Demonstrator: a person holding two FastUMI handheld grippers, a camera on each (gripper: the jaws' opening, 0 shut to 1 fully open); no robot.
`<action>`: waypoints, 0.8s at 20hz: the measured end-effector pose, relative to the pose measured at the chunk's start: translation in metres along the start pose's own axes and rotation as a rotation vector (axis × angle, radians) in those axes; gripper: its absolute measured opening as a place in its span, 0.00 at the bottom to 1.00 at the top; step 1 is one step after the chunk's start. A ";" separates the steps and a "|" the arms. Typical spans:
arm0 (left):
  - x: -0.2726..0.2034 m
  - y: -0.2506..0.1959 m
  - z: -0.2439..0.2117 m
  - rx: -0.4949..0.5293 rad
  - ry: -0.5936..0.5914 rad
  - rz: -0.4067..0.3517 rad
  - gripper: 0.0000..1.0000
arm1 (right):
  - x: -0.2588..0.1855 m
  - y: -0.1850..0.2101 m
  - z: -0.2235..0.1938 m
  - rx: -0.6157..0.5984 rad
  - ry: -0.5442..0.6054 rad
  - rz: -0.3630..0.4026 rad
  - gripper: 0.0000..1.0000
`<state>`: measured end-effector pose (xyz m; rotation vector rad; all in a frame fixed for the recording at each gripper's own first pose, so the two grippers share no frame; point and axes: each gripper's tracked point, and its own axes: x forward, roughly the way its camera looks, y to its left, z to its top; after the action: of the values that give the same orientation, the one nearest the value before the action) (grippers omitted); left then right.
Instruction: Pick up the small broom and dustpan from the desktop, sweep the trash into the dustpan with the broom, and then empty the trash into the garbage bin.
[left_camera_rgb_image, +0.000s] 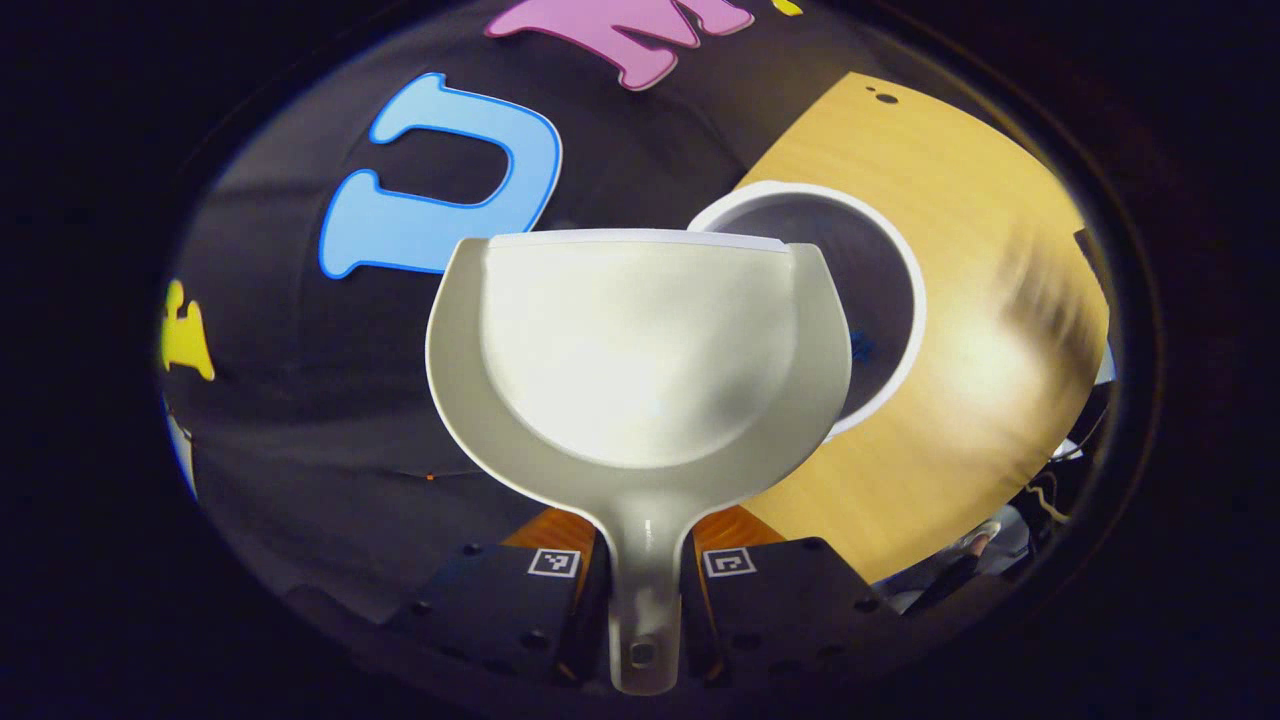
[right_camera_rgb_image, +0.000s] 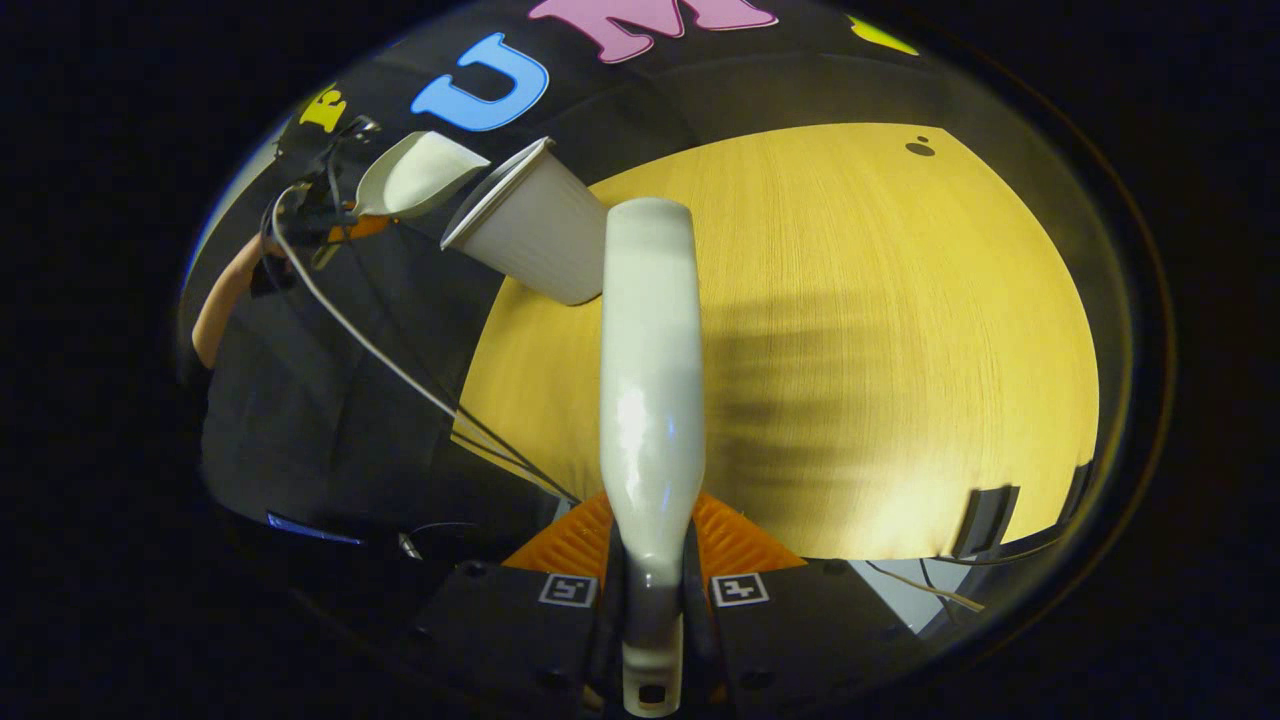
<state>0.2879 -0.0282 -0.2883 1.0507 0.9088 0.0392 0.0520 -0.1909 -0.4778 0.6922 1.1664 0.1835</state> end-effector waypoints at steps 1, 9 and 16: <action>0.002 -0.001 0.004 -0.048 -0.052 0.006 0.29 | 0.000 0.000 0.005 0.011 -0.011 0.001 0.27; 0.020 -0.036 0.033 -0.230 -0.344 -0.149 0.27 | 0.010 -0.029 0.010 0.009 0.013 -0.107 0.27; 0.004 -0.148 0.073 -0.355 -0.466 -0.424 0.28 | 0.015 -0.053 0.020 0.029 -0.015 -0.175 0.28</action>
<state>0.2827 -0.1581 -0.3903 0.4896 0.6490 -0.3718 0.0644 -0.2335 -0.5161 0.6124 1.2110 0.0143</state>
